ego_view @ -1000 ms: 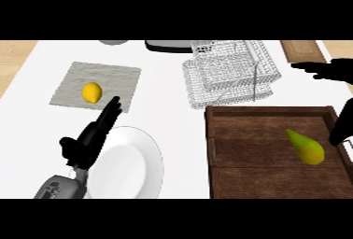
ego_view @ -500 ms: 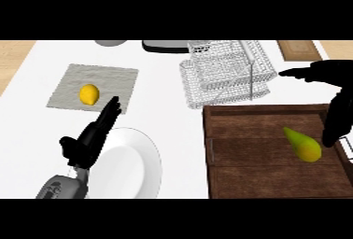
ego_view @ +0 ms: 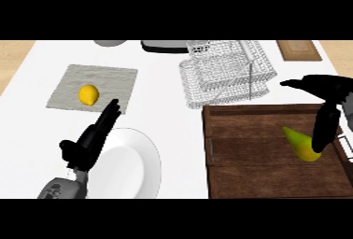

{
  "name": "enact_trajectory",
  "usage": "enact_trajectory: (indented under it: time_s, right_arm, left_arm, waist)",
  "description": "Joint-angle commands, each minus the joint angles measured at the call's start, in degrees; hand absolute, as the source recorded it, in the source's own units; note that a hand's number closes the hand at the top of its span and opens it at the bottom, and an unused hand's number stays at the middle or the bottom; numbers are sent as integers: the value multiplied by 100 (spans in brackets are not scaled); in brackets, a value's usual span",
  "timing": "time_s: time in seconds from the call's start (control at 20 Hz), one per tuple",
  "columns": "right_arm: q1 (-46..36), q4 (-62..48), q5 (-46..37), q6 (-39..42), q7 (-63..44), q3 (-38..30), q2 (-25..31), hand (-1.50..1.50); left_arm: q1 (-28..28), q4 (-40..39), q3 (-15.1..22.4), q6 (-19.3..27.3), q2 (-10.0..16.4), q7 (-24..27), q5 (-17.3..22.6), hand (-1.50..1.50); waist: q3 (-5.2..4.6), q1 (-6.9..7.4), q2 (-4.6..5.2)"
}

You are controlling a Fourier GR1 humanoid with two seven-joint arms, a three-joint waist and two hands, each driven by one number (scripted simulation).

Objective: Pick the pear from the tray and place it in the tiered basket

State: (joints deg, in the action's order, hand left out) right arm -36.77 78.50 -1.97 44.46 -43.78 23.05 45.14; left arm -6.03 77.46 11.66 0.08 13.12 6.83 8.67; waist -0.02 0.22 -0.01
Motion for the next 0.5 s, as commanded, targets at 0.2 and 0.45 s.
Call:
enact_trajectory:
  time_s: [0.2, 0.45]
  right_arm:
    - [686, -161, -810, -72, 192, -261, -608, -150]
    - [985, -206, -1366, 117, 712, -653, -392, -150]
  left_arm:
    - [-178, 82, -255, -110, -54, -300, -64, 0]
    - [-56, 3, -381, -306, -76, -136, -124, 0]
  waist:
    - [3, -1, 0]
    - [2, -9, 2]
